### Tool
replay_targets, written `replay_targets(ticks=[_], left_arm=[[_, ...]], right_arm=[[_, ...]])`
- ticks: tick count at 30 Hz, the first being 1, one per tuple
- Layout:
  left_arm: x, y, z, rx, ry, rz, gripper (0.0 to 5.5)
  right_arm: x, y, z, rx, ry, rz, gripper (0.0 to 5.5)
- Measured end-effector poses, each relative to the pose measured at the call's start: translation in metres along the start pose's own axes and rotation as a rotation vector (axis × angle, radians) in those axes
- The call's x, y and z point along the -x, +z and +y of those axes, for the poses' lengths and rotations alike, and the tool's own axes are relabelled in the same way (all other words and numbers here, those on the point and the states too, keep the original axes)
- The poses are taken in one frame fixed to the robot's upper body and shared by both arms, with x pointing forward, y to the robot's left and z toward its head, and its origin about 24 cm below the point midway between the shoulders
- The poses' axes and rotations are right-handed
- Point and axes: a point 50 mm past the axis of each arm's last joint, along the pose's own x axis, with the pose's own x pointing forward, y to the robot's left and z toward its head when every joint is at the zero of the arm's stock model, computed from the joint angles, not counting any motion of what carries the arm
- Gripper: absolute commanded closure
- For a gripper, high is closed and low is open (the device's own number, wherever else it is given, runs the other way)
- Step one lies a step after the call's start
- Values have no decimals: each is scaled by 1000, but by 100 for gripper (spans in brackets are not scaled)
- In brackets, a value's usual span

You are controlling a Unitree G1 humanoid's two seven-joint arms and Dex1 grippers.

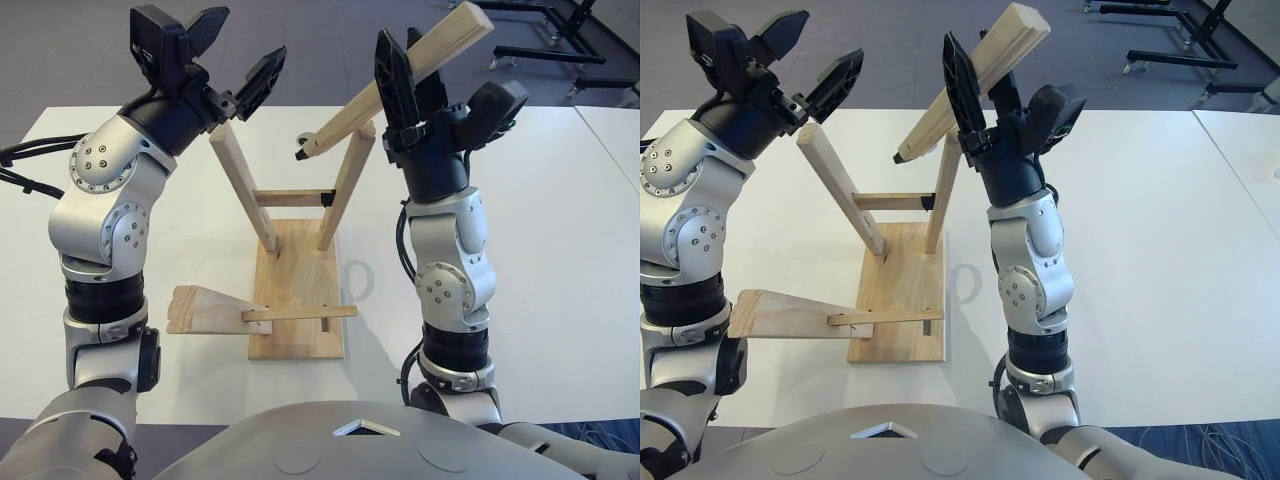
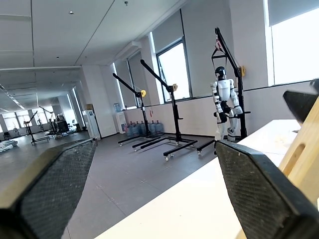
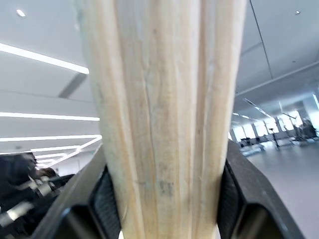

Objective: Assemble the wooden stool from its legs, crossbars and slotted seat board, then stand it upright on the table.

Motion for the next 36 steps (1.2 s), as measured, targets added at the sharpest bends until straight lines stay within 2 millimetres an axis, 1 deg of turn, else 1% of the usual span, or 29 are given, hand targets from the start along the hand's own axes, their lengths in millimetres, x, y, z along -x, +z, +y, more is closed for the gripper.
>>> replay_targets(ticks=[2, 6, 8, 9, 10, 12, 14, 15, 17, 18, 20, 22, 23, 24, 26, 28, 30, 33, 35, 36], left_arm=[[0, 0, 0, 3, 3, -1, 118], [0, -1, 0, 6, 2, 4, 118], [0, 0, 1, 5, -1, 3, 118], [1, 0, 1, 5, -2, 3, 118], [1, 0, 1, 5, -3, 3, 118], [1, 0, 1, 5, -7, 4, 118], [1, -1, 1, 6, -9, 6, 118], [1, -1, 1, 7, -9, 6, 118], [1, 0, 2, 5, -3, 4, 118], [2, 1, 4, 3, 6, 0, 118], [5, 3, 7, -4, 21, -3, 118], [7, 3, 9, -9, 33, -3, 118], [8, 3, 10, -9, 39, 0, 118], [10, 1, 12, -7, 53, 4, 118], [12, 2, 13, -7, 64, 3, 118], [12, 1, 14, -7, 67, 4, 118], [12, 1, 14, -8, 67, 6, 118], [15, -2, 13, -3, 70, 16, 118], [15, -2, 13, -5, 69, 16, 118], [15, -1, 13, -6, 70, 16, 118]], right_arm=[[6, -9, -6, 8, -57, 52, 345], [8, -12, -6, 2, -65, 72, 345], [8, -13, -4, -5, -38, 74, 345], [8, -13, -2, -32, -4, 71, 345], [7, -12, 4, -72, 69, 45, 345], [3, -2, 9, -102, 152, -38, 345], [-4, 6, 7, -115, 154, -83, 345], [-12, 14, 5, -108, 154, -119, 345], [-23, 28, -5, -26, 128, -109, 345], [-26, 33, -12, 12, 112, -89, 345], [-25, 44, -30, 67, 61, -30, 345], [-20, 50, -42, 115, -20, 64, 345], [-17, 51, -41, 111, -36, 102, 345], [-13, 53, -35, 71, -30, 131, 345], [-12, 53, -24, -62, 39, 166, 345], [-13, 57, -20, -123, 84, 169, 345], [-17, 65, -19, -122, 104, 124, 345], [-24, 80, -14, -115, 155, -11, 345], [-22, 82, -11, -98, 212, 2, 345], [-16, 81, -10, -100, 254, 37, 345]])
